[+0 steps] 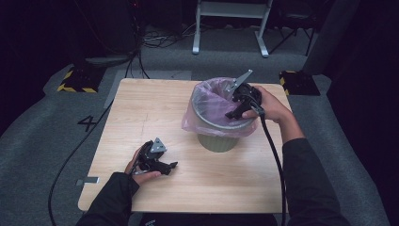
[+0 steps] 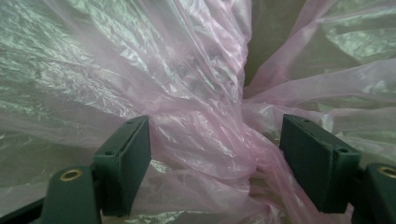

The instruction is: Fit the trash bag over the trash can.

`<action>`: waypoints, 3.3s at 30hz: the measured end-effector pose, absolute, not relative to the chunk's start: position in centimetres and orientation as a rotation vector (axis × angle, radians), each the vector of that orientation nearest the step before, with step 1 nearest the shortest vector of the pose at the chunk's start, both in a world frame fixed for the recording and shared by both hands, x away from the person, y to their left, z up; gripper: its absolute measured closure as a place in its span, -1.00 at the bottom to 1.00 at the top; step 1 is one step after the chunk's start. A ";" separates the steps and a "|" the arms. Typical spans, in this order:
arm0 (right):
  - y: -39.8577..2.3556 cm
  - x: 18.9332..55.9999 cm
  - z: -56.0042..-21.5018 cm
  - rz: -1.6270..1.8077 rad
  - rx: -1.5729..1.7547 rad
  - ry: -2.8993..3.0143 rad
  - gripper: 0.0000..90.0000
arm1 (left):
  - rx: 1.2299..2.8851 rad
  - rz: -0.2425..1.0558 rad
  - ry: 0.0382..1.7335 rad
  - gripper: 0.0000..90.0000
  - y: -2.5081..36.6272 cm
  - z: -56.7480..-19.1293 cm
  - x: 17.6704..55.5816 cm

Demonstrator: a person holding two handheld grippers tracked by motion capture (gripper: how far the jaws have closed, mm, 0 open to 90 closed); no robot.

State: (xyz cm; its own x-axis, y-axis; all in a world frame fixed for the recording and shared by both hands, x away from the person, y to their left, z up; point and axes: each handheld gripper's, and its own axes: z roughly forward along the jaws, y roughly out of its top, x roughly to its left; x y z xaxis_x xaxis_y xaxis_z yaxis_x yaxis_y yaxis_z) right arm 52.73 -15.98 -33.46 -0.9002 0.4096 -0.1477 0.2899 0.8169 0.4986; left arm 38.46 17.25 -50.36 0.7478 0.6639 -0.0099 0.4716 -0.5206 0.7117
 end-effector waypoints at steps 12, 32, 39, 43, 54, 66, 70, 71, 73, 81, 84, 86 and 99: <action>-16.9 51.7 -33.3 0.894 0.595 2.595 -0.42 | 2.218 0.344 0.852 -0.67 17.2 -50.4 38.4; -18.4 50.1 -31.4 1.058 0.646 2.463 -0.48 | 2.218 0.345 0.852 -0.67 17.2 -50.4 38.4; -19.0 48.8 -31.0 1.060 0.638 2.442 -0.53 | 2.218 0.345 0.853 -0.67 17.2 -50.4 38.4; -19.3 48.2 -30.9 1.071 0.630 2.426 -0.57 | 2.218 0.345 0.852 -0.67 17.2 -50.4 38.4; -21.4 46.2 -30.4 1.132 0.661 2.345 -0.59 | 2.217 0.346 0.854 -0.67 17.2 -50.4 38.4; -23.7 43.6 -30.3 1.145 0.642 2.304 -0.58 | 2.215 0.353 0.855 -0.66 17.3 -50.4 38.2; -24.4 42.9 -30.4 1.126 0.645 2.295 -0.58 | 2.215 0.353 0.856 -0.66 17.3 -50.4 38.2; -24.5 42.8 -30.4 1.116 0.645 2.293 -0.58 | 2.215 0.354 0.856 -0.66 17.3 -50.4 38.2; -24.7 42.5 -30.5 1.108 0.643 2.295 -0.58 | 2.215 0.354 0.856 -0.66 17.3 -50.4 38.2; -25.5 41.4 -31.3 1.058 0.635 2.310 -0.58 | 2.213 0.355 0.858 -0.66 17.3 -50.4 38.2; -25.9 41.1 -31.8 1.050 0.636 2.314 -0.58 | 2.213 0.355 0.858 -0.66 17.3 -50.4 38.2; -26.1 41.0 -32.1 1.047 0.638 2.320 -0.58 | 2.214 0.355 0.858 -0.66 17.3 -50.4 38.2; -26.6 40.1 -34.1 0.959 0.634 2.361 -0.58 | 2.214 0.356 0.858 -0.66 17.3 -50.4 38.2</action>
